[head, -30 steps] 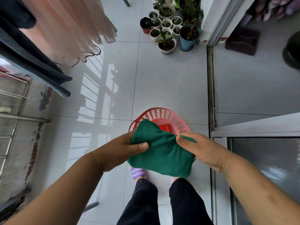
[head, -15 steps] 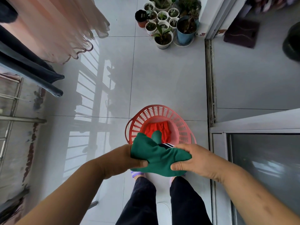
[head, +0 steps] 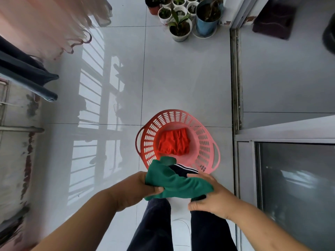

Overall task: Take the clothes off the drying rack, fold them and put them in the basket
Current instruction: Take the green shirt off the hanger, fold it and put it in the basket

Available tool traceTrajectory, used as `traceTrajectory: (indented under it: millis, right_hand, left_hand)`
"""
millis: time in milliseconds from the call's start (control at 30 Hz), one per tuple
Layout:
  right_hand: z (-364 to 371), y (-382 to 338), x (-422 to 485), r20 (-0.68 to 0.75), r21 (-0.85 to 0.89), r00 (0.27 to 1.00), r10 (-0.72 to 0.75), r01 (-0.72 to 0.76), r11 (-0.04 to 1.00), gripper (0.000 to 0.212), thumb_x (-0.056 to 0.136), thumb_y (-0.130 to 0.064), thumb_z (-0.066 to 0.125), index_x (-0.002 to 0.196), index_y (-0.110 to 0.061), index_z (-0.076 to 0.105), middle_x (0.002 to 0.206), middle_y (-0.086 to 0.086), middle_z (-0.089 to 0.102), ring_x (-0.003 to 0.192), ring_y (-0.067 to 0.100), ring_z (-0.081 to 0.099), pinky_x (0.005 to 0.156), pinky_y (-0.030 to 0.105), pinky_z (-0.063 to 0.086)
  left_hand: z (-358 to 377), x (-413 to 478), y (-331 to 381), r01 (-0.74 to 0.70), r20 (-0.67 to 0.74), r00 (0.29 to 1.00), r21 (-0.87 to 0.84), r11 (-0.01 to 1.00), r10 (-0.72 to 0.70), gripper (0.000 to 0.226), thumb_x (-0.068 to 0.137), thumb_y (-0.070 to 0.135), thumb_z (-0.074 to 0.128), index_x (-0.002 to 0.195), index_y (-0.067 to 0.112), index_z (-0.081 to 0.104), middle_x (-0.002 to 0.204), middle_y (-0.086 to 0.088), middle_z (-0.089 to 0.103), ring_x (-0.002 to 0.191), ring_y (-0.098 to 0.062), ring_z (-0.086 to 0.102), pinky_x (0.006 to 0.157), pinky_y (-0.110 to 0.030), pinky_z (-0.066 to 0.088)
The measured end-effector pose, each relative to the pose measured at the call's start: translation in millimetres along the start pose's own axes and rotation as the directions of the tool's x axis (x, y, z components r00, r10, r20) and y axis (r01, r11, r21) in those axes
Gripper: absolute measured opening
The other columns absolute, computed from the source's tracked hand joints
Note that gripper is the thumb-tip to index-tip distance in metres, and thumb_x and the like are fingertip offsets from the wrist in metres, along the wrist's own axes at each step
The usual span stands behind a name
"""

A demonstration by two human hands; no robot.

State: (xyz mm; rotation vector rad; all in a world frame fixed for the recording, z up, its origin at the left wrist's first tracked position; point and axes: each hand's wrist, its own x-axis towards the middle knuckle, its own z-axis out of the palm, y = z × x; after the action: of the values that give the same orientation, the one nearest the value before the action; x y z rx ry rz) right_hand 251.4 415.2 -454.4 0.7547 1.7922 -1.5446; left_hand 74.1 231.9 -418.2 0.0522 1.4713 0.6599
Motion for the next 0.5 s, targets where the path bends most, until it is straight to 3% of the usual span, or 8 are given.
traceTrajectory:
  millis: [33, 100, 200, 267, 400, 500]
  right_hand:
    - [4, 0, 2, -0.037, -0.051, 0.999, 0.002, -0.004, 0.999, 0.07, 0.068, -0.033, 0.087, 0.13, -0.041, 0.053, 0.13, -0.031, 0.038, 0.134, -0.003, 0.033, 0.115, 0.026, 0.031]
    - [8, -1, 8, -0.067, -0.099, 0.998, -0.023, 0.017, 0.995, 0.053, 0.079, -0.027, 0.08, 0.127, -0.031, 0.058, 0.121, -0.031, 0.042, 0.128, -0.003, 0.038, 0.107, 0.014, 0.03]
    - [8, -5, 17, -0.088, -0.117, 0.995, -0.04, 0.03, 0.993, 0.033, 0.084, -0.031, 0.075, 0.115, -0.032, 0.062, 0.108, -0.017, 0.064, 0.105, 0.002, 0.059, 0.099, 0.025, 0.046]
    - [7, -7, 23, -0.112, -0.114, 0.993, -0.028, 0.016, 0.993, 0.031, 0.084, -0.038, 0.073, 0.112, -0.043, 0.062, 0.11, -0.017, 0.069, 0.106, 0.003, 0.063, 0.097, 0.028, 0.048]
    - [-2, -12, 39, -0.137, -0.139, 0.99, -0.024, 0.005, 0.99, 0.037, 0.087, -0.036, 0.071, 0.122, -0.027, 0.065, 0.116, -0.012, 0.069, 0.11, 0.007, 0.063, 0.088, 0.013, 0.044]
    - [-13, -21, 52, -0.17, -0.124, 0.985, 0.006, -0.028, 0.992, 0.035, 0.088, -0.033, 0.069, 0.12, -0.02, 0.067, 0.101, -0.011, 0.07, 0.099, 0.013, 0.065, 0.074, 0.008, 0.044]
  left_hand:
    - [-1, 1, -2, 0.004, 0.007, 1.0, -0.003, 1.0, -0.004, 0.015, 0.091, 0.015, 0.064, 0.101, 0.026, 0.068, 0.097, 0.016, 0.074, 0.091, 0.0, 0.068, 0.074, -0.007, 0.048]
    - [-5, 2, -5, 0.004, 0.015, 1.0, -0.022, 1.0, -0.004, 0.016, 0.091, 0.012, 0.063, 0.1, 0.024, 0.068, 0.095, 0.017, 0.074, 0.09, 0.001, 0.068, 0.072, -0.006, 0.048]
    - [-13, 5, -5, -0.017, 0.003, 1.0, -0.05, 0.999, 0.017, 0.017, 0.091, 0.01, 0.063, 0.101, 0.023, 0.068, 0.098, 0.014, 0.075, 0.092, -0.002, 0.069, 0.074, -0.008, 0.049]
    - [-20, 8, -4, -0.037, -0.01, 0.999, -0.076, 0.996, 0.037, 0.019, 0.091, 0.01, 0.063, 0.105, 0.021, 0.068, 0.102, 0.01, 0.075, 0.095, -0.005, 0.069, 0.077, -0.011, 0.05]
    - [-32, 17, 2, -0.086, -0.03, 0.996, -0.115, 0.99, 0.083, 0.022, 0.089, 0.013, 0.064, 0.109, 0.018, 0.068, 0.109, 0.002, 0.074, 0.103, -0.013, 0.068, 0.087, -0.02, 0.051]
    - [-40, 24, 13, -0.147, -0.05, 0.989, -0.133, 0.98, 0.141, 0.026, 0.083, 0.019, 0.066, 0.108, 0.019, 0.068, 0.109, 0.003, 0.074, 0.104, -0.014, 0.068, 0.089, -0.022, 0.052]
